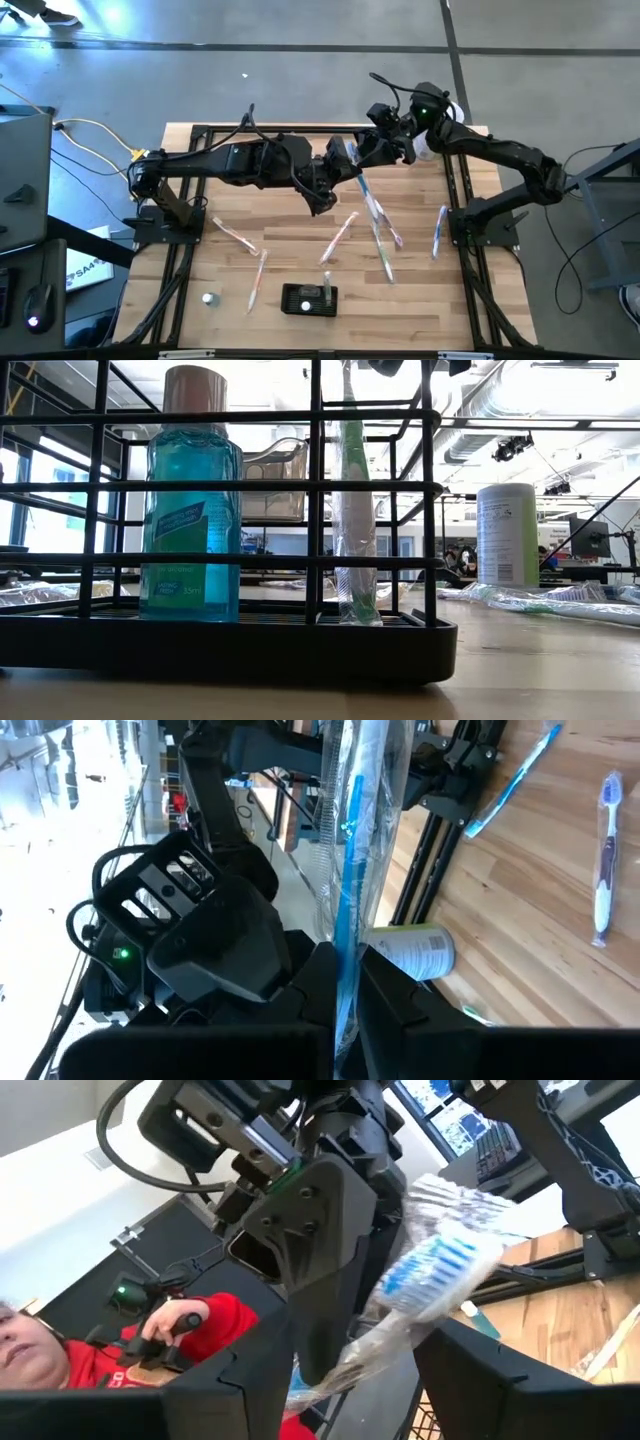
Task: Pick & Place toothbrushing station
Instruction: Put the left blue toothbrush into the black wire organizer
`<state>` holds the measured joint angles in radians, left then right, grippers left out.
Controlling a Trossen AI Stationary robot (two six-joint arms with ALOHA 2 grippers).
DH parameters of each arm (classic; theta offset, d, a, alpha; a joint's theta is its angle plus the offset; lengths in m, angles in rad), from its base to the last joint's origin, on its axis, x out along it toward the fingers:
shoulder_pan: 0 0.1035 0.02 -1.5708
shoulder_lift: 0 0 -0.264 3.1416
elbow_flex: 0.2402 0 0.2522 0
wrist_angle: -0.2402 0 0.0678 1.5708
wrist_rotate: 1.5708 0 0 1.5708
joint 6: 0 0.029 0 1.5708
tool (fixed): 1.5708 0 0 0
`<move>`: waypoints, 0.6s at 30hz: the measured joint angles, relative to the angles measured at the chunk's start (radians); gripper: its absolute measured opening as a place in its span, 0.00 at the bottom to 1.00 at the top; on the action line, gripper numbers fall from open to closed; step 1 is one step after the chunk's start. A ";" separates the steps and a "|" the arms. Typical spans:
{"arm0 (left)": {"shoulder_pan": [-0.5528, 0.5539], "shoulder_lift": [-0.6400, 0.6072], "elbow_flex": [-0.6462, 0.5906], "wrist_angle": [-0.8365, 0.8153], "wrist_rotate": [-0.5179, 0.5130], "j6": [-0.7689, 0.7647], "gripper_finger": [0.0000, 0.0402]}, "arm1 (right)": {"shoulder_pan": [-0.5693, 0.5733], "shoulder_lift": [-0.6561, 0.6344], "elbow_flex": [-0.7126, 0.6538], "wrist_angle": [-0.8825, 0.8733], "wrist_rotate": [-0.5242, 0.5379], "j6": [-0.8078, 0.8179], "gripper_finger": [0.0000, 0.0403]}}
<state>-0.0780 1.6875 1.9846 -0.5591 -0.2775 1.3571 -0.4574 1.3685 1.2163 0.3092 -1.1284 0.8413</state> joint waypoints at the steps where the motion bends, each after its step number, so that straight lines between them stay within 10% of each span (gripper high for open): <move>1: 0.000 0.000 0.000 0.000 0.000 0.000 0.04 | 0.001 0.000 0.000 0.002 0.000 0.000 0.44; 18: 0.000 -0.002 0.002 -0.011 0.002 0.004 0.04 | 0.001 0.000 0.000 0.014 -0.002 -0.040 0.09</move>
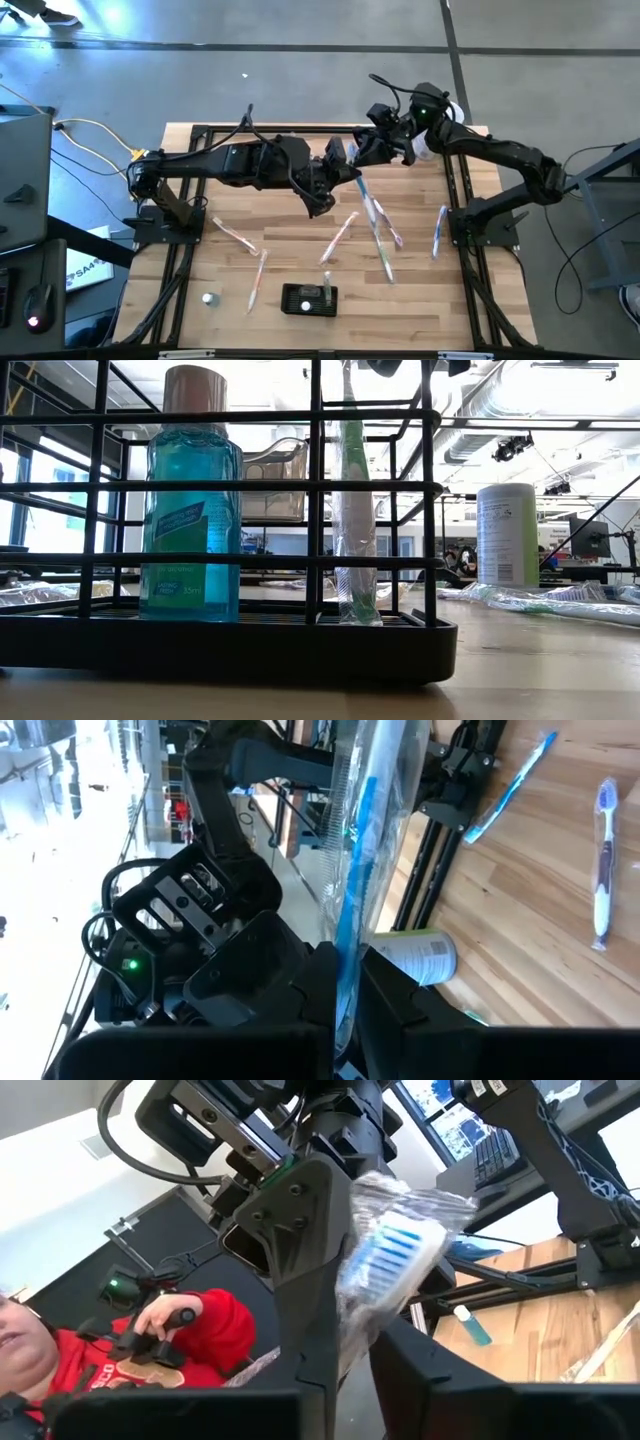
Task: Pick & Place toothbrushing station
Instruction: Put the left blue toothbrush into the black wire organizer
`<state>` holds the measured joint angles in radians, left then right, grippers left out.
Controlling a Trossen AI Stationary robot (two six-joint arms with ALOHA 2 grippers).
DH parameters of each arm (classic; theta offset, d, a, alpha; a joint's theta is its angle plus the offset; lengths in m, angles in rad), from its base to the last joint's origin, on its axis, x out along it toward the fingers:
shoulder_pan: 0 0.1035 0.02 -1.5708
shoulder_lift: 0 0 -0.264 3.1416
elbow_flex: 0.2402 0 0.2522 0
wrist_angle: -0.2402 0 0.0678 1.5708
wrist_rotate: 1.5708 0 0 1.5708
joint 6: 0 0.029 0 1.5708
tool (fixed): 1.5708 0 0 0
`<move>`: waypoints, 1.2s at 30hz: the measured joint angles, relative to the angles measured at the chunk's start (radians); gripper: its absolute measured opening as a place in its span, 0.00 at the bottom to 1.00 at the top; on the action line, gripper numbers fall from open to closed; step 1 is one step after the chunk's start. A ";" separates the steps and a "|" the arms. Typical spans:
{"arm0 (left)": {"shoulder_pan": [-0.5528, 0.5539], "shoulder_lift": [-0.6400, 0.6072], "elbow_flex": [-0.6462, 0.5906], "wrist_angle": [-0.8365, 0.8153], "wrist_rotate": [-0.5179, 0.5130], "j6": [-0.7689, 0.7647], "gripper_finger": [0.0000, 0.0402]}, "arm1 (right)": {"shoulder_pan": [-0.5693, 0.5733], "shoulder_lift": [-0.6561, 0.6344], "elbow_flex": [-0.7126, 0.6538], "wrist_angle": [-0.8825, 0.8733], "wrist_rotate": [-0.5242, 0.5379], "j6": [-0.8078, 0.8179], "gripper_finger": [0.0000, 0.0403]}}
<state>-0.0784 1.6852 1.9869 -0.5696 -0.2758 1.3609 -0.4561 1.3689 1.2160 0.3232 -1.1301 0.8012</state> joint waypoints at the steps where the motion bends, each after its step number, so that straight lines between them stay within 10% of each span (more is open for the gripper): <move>1: 0.000 0.000 0.000 -0.001 0.000 0.001 0.04 | 0.000 0.000 0.000 0.000 0.000 -0.005 0.07; 36: 0.000 0.002 -0.003 -0.013 -0.003 -0.080 0.17 | 0.005 0.000 0.001 0.027 -0.001 -0.046 0.00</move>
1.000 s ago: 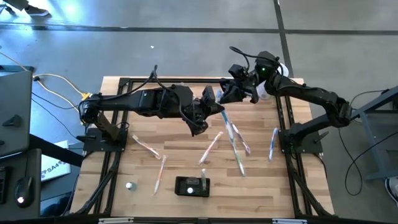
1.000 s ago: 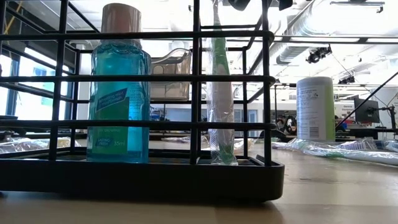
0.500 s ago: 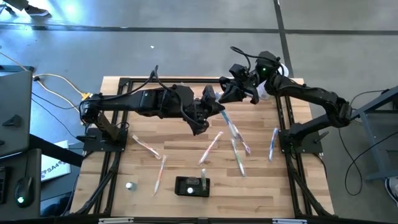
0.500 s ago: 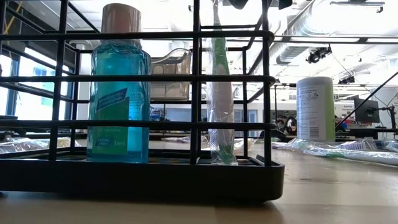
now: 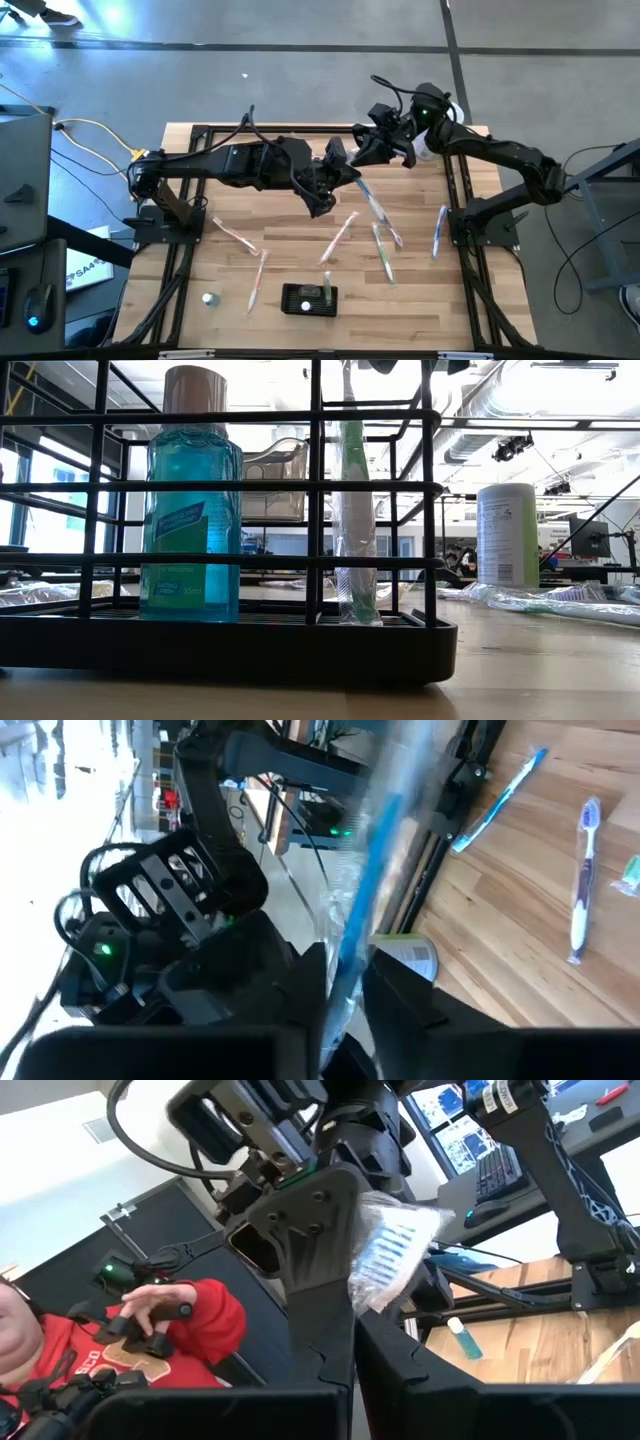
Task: Pick & Place toothbrushing station
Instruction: Put the left blue toothbrush into the black wire organizer
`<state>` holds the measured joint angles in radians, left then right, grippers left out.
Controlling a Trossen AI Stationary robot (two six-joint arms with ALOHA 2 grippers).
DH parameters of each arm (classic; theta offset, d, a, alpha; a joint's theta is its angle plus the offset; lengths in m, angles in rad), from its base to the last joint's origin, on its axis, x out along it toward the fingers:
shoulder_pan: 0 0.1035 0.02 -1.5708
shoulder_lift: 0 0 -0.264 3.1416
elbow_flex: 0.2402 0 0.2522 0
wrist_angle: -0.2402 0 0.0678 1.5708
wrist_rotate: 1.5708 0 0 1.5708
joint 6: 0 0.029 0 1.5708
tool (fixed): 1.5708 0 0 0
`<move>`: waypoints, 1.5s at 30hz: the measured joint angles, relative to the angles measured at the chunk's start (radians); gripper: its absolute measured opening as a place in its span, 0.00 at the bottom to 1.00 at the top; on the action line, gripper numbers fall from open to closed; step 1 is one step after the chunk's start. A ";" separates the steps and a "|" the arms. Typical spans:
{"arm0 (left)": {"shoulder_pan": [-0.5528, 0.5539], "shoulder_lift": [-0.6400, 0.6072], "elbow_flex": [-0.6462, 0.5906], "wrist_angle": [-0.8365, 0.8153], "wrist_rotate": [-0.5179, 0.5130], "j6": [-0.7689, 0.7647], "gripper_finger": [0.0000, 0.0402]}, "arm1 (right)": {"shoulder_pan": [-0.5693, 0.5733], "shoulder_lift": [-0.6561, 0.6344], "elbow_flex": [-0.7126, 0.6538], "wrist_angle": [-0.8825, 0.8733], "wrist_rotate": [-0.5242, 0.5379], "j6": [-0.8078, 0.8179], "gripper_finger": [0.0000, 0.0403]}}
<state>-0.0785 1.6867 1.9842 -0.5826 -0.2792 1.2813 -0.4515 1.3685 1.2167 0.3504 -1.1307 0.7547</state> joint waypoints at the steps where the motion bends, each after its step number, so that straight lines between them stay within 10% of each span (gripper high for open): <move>1: 0.000 0.000 0.000 -0.001 -0.001 -0.012 0.20 | 0.000 -0.001 0.000 0.001 -0.001 0.000 0.00; 12: -0.001 0.001 0.000 0.006 0.004 -0.035 0.44 | -0.066 -0.009 0.002 0.000 0.025 -0.027 0.00; 45: -0.010 -0.043 0.000 -0.099 -0.205 -0.640 0.44 | -0.123 -0.113 0.002 -0.001 0.006 -0.113 0.00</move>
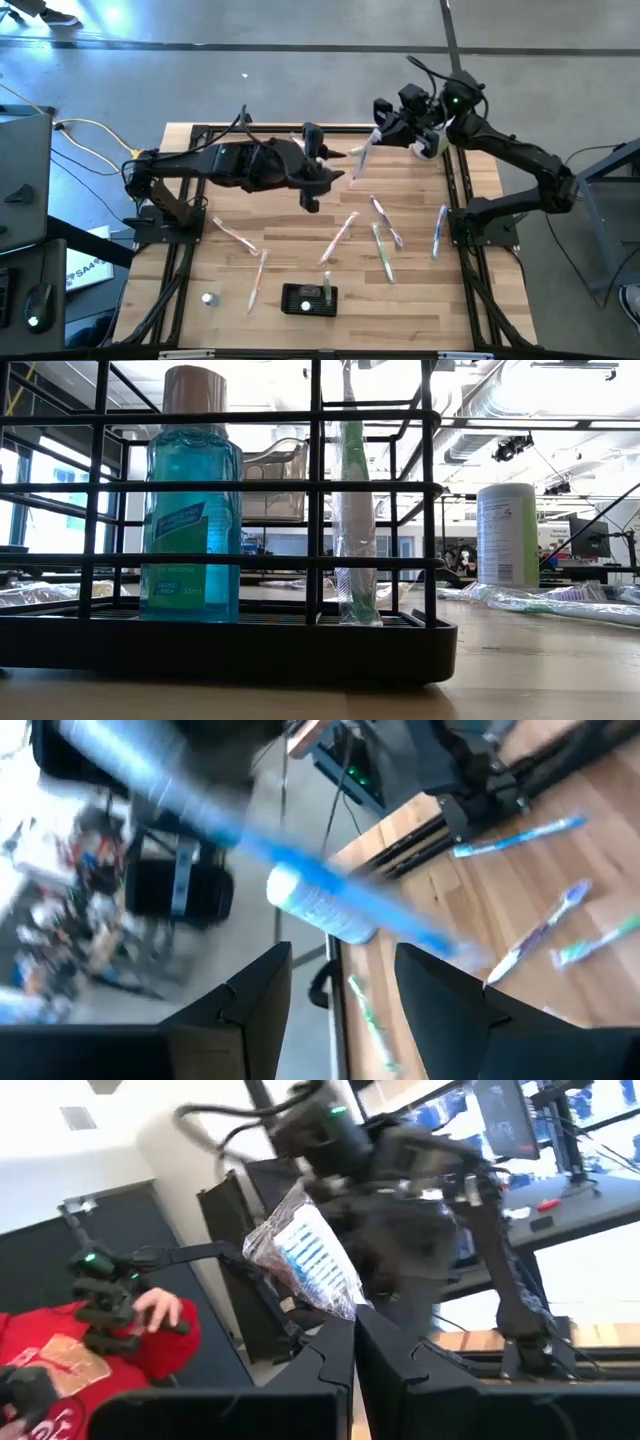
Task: Pick & Place toothbrushing station
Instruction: Put the left blue toothbrush into the black wire organizer
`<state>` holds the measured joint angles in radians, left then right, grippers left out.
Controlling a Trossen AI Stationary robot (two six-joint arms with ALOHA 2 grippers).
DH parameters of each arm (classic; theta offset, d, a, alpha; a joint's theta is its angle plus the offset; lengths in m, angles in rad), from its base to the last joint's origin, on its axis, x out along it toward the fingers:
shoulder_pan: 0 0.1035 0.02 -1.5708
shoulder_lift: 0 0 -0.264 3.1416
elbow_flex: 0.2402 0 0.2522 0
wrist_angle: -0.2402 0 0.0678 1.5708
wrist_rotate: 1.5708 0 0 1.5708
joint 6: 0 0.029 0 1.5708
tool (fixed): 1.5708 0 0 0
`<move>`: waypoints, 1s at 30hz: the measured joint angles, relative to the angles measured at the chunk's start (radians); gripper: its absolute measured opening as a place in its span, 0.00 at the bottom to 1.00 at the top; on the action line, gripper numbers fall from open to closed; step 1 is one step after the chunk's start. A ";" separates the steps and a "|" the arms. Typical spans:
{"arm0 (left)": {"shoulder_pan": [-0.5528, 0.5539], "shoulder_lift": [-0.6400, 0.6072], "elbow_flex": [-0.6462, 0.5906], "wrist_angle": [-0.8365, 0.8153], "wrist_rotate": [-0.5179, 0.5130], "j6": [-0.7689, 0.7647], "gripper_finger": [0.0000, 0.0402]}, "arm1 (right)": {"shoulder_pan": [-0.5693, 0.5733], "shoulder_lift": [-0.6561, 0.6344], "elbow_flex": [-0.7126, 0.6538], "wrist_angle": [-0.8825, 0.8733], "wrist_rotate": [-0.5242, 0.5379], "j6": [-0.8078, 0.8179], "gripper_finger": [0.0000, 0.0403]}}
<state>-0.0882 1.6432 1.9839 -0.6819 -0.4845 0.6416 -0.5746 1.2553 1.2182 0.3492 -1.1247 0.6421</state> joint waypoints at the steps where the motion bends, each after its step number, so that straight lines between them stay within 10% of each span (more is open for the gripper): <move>1: 0.010 0.000 0.000 0.000 0.003 -0.038 0.44 | 0.004 0.000 0.000 0.000 0.000 -0.006 0.00; 13: 0.144 0.000 0.000 0.014 0.145 -0.423 0.44 | 0.019 0.002 0.000 -0.005 0.000 -0.045 0.00; 20: 0.173 0.013 0.001 0.067 0.383 -0.471 0.44 | 0.019 0.002 0.000 -0.010 0.008 -0.072 0.00; 30: 0.173 0.012 0.001 0.193 0.400 -0.504 0.44 | 0.016 0.002 -0.002 -0.098 0.051 -0.163 0.00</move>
<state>0.0850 1.6550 1.9846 -0.4886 -0.0843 0.1372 -0.5587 1.2575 1.2163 0.2508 -1.0735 0.4787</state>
